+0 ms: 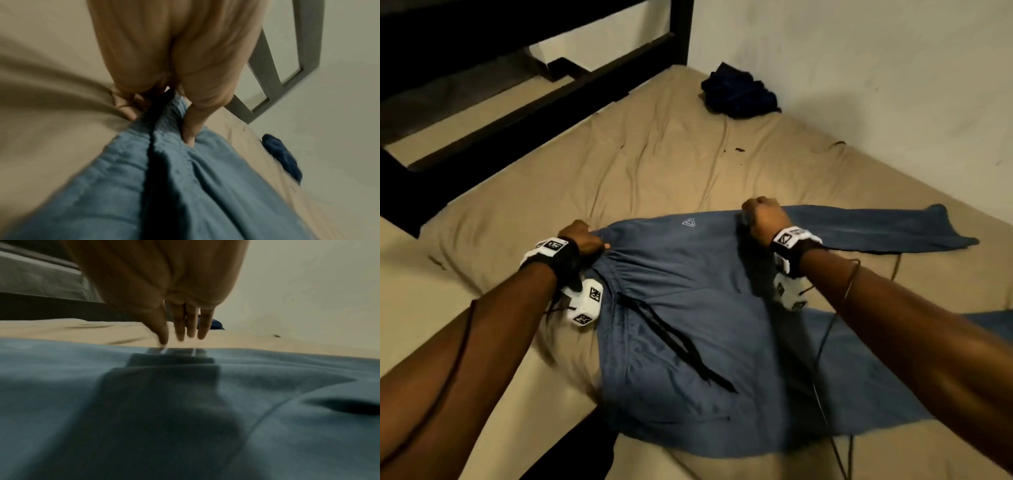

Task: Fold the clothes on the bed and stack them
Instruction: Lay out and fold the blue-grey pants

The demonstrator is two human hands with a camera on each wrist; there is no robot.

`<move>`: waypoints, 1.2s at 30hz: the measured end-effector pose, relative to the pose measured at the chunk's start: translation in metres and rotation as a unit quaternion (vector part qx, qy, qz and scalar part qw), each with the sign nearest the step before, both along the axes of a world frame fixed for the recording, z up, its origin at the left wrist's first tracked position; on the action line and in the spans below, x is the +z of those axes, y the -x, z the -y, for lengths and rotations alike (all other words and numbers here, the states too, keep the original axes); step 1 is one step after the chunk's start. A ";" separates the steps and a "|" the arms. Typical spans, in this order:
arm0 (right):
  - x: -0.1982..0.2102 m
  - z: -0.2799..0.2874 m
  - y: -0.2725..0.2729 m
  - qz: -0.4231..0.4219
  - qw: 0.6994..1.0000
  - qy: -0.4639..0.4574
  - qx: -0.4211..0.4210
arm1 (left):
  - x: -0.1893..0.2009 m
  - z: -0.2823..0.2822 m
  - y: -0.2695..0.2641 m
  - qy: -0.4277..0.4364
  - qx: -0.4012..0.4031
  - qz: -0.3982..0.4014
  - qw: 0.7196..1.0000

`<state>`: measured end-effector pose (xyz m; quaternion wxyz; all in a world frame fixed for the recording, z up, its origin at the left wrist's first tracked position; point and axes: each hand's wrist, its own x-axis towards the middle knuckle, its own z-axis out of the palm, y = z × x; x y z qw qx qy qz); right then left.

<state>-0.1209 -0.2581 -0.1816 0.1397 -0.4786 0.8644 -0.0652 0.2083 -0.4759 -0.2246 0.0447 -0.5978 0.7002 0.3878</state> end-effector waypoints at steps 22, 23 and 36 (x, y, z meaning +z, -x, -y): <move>0.118 -0.189 0.007 0.155 0.965 0.208 0.044 | 0.124 -0.162 -0.075 0.064 -0.016 -0.477 0.876; 0.120 -0.218 -0.007 0.156 0.964 0.210 0.042 | 0.122 -0.184 -0.084 0.068 -0.050 -0.464 0.882; -0.024 -0.355 -0.105 0.113 0.994 -0.013 -0.004 | 0.004 -0.322 -0.137 0.126 -0.095 -0.060 0.986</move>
